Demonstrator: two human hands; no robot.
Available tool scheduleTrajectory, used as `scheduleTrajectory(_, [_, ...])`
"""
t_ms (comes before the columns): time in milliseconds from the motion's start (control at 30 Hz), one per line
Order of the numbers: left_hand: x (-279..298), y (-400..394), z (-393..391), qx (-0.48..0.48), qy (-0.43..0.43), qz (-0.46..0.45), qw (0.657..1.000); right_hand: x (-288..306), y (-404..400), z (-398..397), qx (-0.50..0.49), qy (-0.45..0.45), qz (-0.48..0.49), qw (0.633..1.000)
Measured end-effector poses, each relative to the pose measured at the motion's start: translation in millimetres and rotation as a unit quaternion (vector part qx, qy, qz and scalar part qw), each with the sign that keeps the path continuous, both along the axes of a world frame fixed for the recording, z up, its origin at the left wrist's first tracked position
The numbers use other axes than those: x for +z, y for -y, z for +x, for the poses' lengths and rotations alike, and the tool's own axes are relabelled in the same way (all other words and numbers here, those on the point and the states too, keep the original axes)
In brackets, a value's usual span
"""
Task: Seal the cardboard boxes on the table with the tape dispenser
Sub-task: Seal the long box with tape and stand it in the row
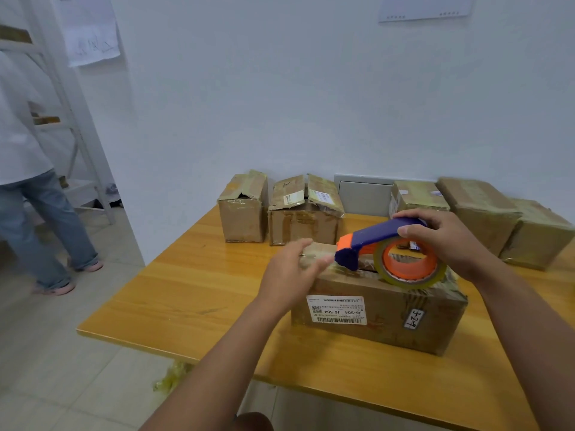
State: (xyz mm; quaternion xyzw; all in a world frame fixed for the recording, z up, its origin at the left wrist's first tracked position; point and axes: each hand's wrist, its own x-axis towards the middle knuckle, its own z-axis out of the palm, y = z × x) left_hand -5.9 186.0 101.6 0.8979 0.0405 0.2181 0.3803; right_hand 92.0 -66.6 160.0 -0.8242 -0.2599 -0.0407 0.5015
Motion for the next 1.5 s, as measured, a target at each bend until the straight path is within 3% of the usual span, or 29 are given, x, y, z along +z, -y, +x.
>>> scheduleTrajectory(200, [-16, 2, -5, -0.050, -0.076, 0.084, 0.992, -1, 0, -1, 0.002, 0.003, 0.007, 1.000])
scheduleTrajectory(433, [-15, -15, -3, -0.043, -0.077, 0.164, 0.982, 1, -12, 6, 0.017, 0.003, 0.006, 1.000])
scheduleTrajectory(567, [-12, -17, 3, -0.036, -0.066, 0.334, 0.940, 0, -17, 10, 0.015, 0.017, -0.015, 1.000])
scheduleTrajectory(633, [-12, -13, 7, -0.052, -0.052, 0.378, 0.923, 0, -16, 11, 0.016, 0.017, -0.022, 0.999])
scheduleTrajectory(867, [-14, -15, 14, -0.064, -0.068, 0.377, 0.921, 4, -4, 10, 0.046, -0.018, -0.043, 0.998])
scheduleTrajectory(1133, [-11, -22, 16, -0.063, -0.082, 0.396, 0.913, 7, 53, 13, -0.003, -0.006, -0.003, 1.000])
scheduleTrajectory(1400, [-5, -24, 25, -0.075, -0.080, 0.437, 0.893, -1, 35, 9, -0.020, 0.020, 0.011, 1.000])
scheduleTrajectory(1500, [-4, -3, 22, -0.084, -0.071, 0.409, 0.906, -2, 33, 9, -0.030, 0.031, 0.001, 0.999])
